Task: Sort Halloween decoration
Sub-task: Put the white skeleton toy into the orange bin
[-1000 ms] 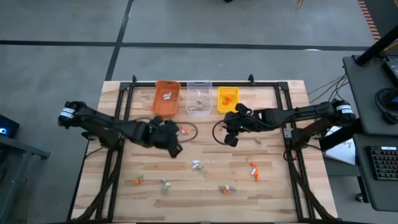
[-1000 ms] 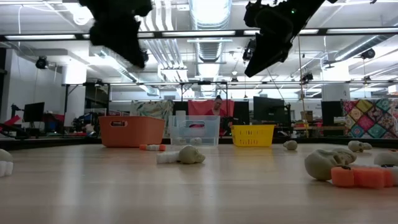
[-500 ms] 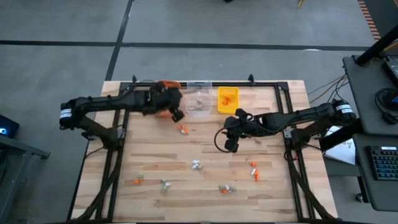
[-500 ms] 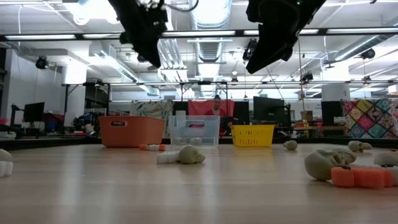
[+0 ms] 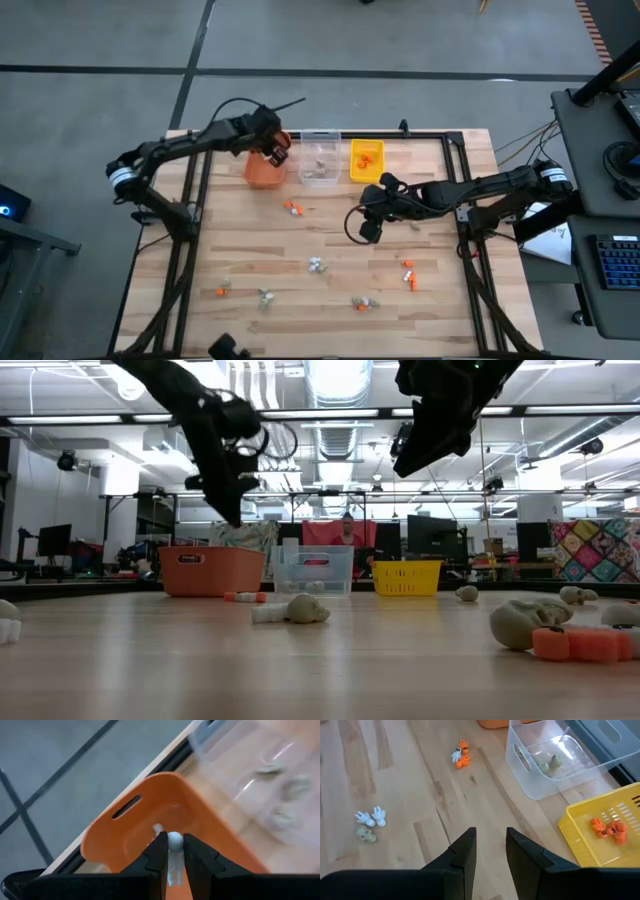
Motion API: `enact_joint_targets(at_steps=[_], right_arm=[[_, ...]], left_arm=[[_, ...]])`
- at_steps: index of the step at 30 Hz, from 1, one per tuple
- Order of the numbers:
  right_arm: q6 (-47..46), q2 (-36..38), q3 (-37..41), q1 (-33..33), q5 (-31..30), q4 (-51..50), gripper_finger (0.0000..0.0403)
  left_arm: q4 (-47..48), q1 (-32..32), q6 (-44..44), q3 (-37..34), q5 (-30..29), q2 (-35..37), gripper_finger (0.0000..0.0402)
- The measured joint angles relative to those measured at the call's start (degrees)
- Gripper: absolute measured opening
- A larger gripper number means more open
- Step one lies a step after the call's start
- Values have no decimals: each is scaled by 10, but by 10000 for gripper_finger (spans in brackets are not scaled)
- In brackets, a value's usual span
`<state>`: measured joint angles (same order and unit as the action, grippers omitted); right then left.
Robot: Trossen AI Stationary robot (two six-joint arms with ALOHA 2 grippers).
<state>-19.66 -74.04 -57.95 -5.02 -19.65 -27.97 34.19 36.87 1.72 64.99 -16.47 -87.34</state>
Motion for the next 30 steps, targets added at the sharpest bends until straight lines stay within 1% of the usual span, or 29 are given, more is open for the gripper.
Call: enact_joint_targets(at_steps=[5, 13, 17, 24, 30], right_arm=[[-4, 0, 0, 0, -1, 0, 95], [-15, 0, 0, 0, 0, 0, 95], [-19, 0, 0, 0, 0, 0, 95], [-26, 0, 0, 0, 0, 0, 95], [-29, 0, 0, 0, 0, 0, 95]], left_arm=[[-22, 36, -7, 0, 1, -58, 35], [-21, 41, -27, 0, 6, -129, 35], [-21, 41, -27, 0, 5, -140, 36], [-21, 41, -27, 0, 5, -141, 36], [-19, 41, -26, 0, 5, -141, 47]])
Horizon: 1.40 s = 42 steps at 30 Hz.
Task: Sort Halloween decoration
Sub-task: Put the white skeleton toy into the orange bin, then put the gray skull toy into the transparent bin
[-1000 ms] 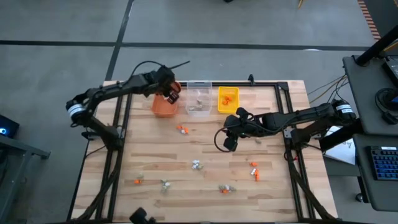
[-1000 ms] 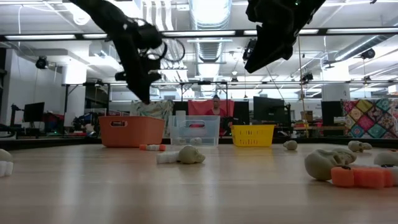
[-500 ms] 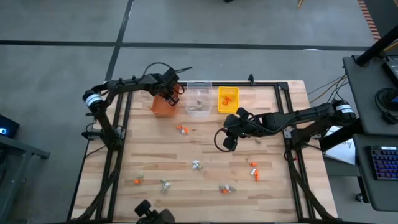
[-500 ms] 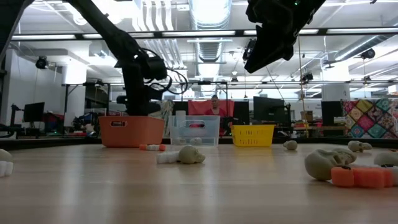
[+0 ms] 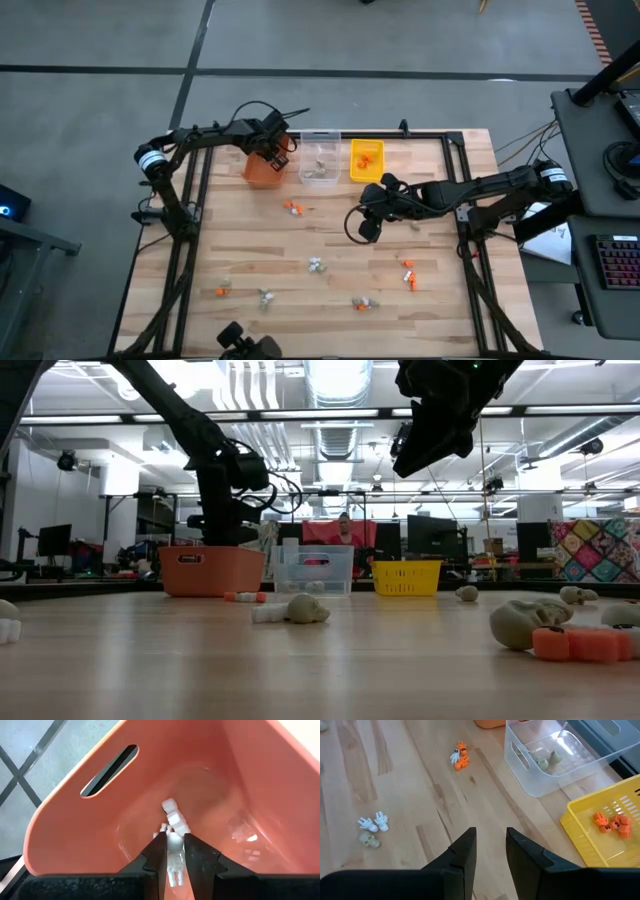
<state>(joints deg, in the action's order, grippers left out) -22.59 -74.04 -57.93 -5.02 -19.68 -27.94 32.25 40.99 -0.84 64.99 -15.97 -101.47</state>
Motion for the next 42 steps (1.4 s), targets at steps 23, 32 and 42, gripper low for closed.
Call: enact_joint_targets(at_steps=[23, 32, 42], right_arm=[[-9, 0, 0, 0, 0, 2, 95], [-35, 0, 0, 0, 0, 0, 95], [-90, 0, 9, 0, 4, -1, 95]], left_arm=[[32, -32, 15, 0, 1, 101, 96], [20, -137, 41, -1, 0, 232, 96], [-70, -323, 78, -54, 1, 314, 96]])
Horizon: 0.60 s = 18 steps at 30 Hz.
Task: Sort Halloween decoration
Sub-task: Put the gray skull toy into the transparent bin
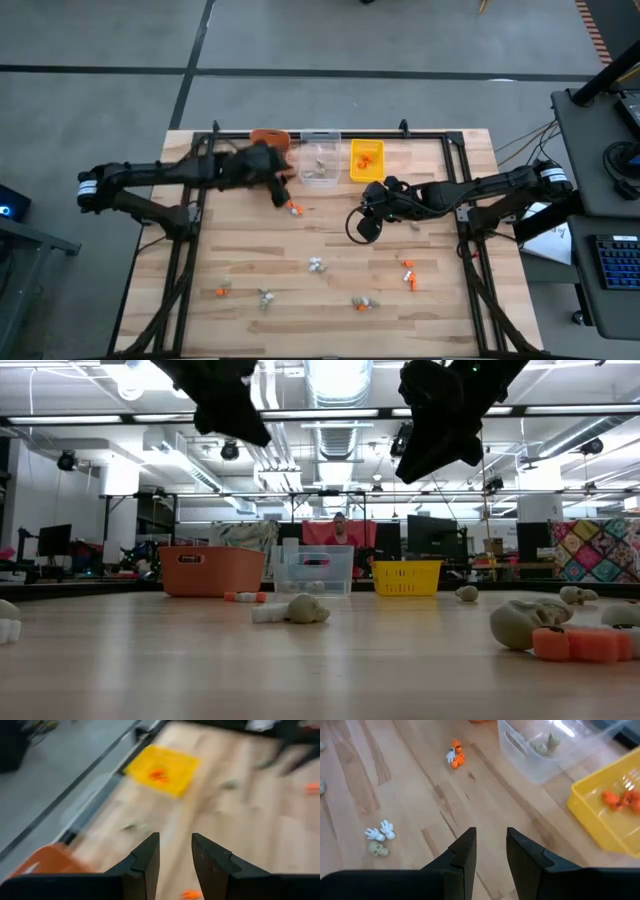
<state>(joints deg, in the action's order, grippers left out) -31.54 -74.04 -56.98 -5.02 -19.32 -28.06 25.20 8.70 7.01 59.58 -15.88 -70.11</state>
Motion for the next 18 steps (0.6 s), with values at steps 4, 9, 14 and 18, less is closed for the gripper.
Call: enact_joint_targets(at_steps=[4, 9, 14, 18], right_arm=[[-36, 0, 7, 0, 28, -6, 95], [-84, 0, 20, 0, 74, -20, 95], [-167, 0, 28, 0, 81, -127, 95], [-287, 0, 24, 1, 79, -307, 95]], left_arm=[[-55, -70, 8, -31, 0, 9, 96], [-116, -137, 25, -65, 0, 6, 96], [-138, -176, 48, -83, 0, 6, 96], [-138, -185, 56, -83, 0, 6, 96]])
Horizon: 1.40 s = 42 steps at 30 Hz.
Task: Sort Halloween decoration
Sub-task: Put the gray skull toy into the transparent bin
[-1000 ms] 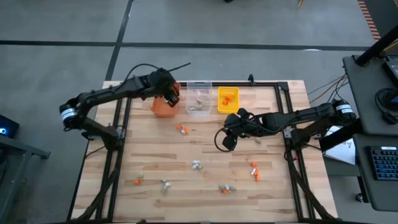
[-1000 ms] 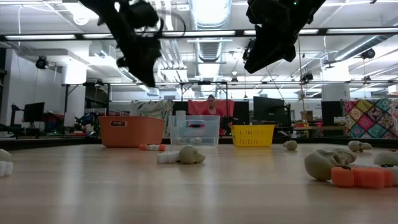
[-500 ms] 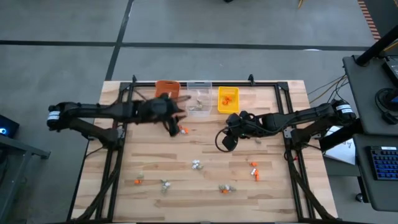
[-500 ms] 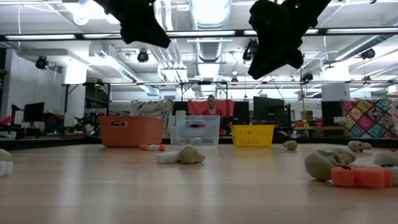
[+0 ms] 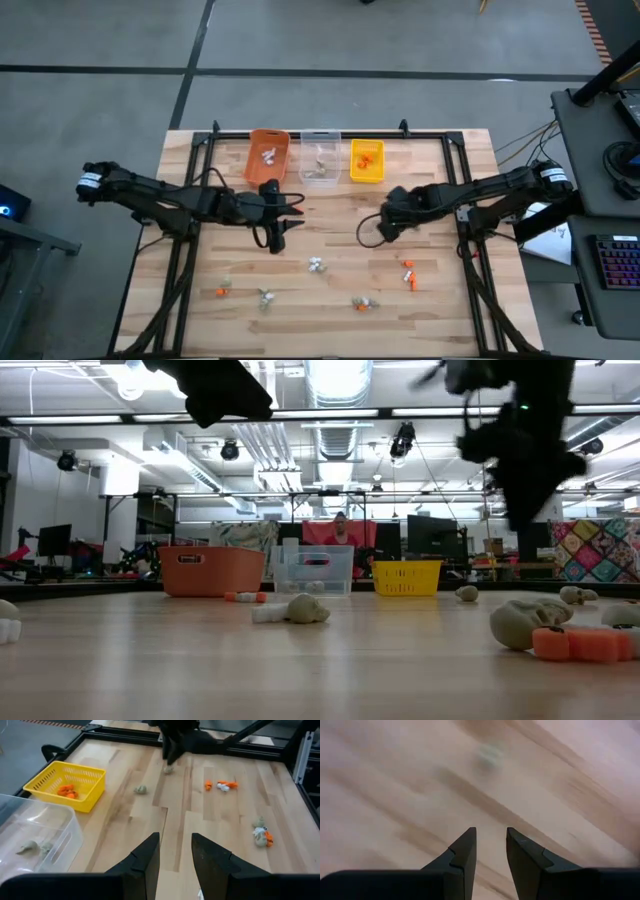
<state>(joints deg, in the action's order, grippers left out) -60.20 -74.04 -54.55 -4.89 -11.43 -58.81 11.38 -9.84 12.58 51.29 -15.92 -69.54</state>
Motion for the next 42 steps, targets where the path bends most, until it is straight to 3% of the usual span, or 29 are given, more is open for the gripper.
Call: enact_joint_targets(at_steps=[4, 7, 13, 24, 42], right_arm=[[-110, 0, -1, 0, -1, -135, 95], [-127, 0, 4, 0, -1, -157, 95], [-68, 0, 15, 0, -1, -119, 101], [-43, -54, 42, 0, 25, -79, 160], [17, -150, 52, 22, 40, -29, 162]], left_arm=[[-4, 0, 0, 1, 0, 0, 96], [-4, 1, -1, 1, -1, 0, 96], [-4, 1, -2, 1, -1, 0, 96], [-3, 1, -2, 0, -2, -4, 96], [-2, 1, -2, -1, -2, -7, 96]])
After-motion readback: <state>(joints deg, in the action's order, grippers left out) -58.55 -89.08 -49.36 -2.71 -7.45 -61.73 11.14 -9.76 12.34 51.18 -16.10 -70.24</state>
